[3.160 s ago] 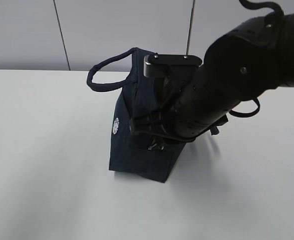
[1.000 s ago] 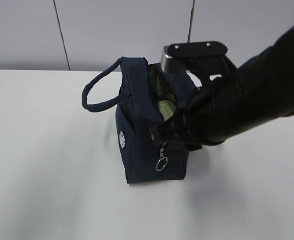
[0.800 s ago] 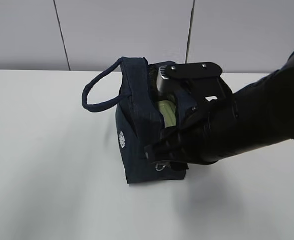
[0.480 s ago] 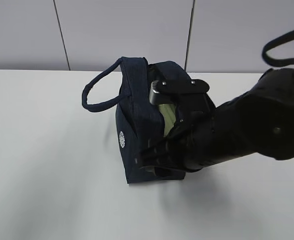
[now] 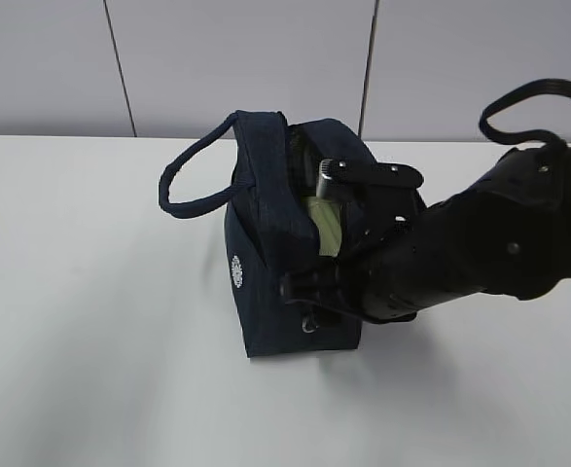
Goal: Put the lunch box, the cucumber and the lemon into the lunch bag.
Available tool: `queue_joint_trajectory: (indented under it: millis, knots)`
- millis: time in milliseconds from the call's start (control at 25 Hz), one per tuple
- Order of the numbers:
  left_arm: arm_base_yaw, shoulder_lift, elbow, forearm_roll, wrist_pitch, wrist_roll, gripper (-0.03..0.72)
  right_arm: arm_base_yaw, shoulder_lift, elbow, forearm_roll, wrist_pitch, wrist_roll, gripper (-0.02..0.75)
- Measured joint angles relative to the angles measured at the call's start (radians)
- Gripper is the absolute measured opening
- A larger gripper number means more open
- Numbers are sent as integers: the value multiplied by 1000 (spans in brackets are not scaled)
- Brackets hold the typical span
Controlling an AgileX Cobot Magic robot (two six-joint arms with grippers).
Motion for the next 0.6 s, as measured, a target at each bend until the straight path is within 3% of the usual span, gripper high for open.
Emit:
queue_joint_trajectory:
  millis: [600]
  knots:
    - [0,0,0,2,0,0,58,-25,0,0,0,-14,6,434]
